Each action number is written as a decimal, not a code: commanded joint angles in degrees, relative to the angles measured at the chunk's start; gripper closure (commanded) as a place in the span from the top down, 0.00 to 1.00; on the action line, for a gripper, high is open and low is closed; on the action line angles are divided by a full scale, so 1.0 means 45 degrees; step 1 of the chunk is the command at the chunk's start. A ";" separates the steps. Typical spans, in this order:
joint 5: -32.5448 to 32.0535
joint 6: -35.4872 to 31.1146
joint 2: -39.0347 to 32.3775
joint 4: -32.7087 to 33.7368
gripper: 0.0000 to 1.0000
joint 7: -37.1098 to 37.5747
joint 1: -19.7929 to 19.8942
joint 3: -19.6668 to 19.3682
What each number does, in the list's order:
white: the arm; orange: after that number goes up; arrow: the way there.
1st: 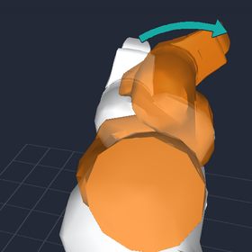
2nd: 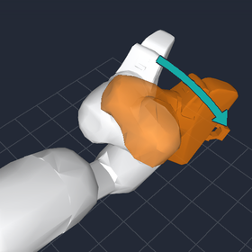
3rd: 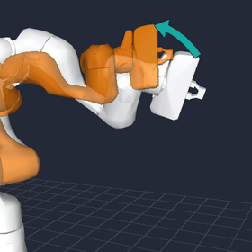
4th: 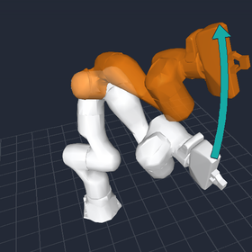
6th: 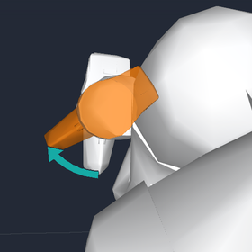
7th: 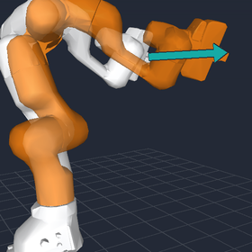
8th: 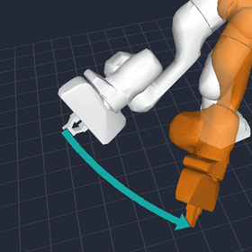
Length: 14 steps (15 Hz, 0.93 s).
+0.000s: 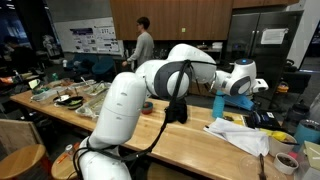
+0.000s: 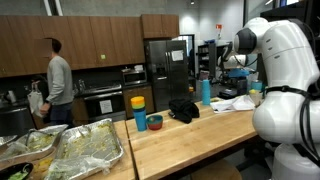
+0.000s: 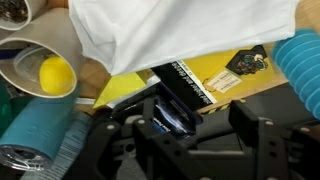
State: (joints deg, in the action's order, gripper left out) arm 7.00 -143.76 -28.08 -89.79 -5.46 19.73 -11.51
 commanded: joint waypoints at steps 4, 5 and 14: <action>0.0599 0.0348 0.2736 -0.3009 1.00 -0.2269 -0.0337 0.1505; 0.0851 0.0528 0.3086 -0.3499 1.00 -0.2132 -0.0451 0.1599; 0.1958 0.3529 0.4635 -0.5215 1.00 -0.2426 -0.1226 0.1342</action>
State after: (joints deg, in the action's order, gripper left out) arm 15.61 -128.07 -7.16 -113.44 -16.24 15.69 -3.92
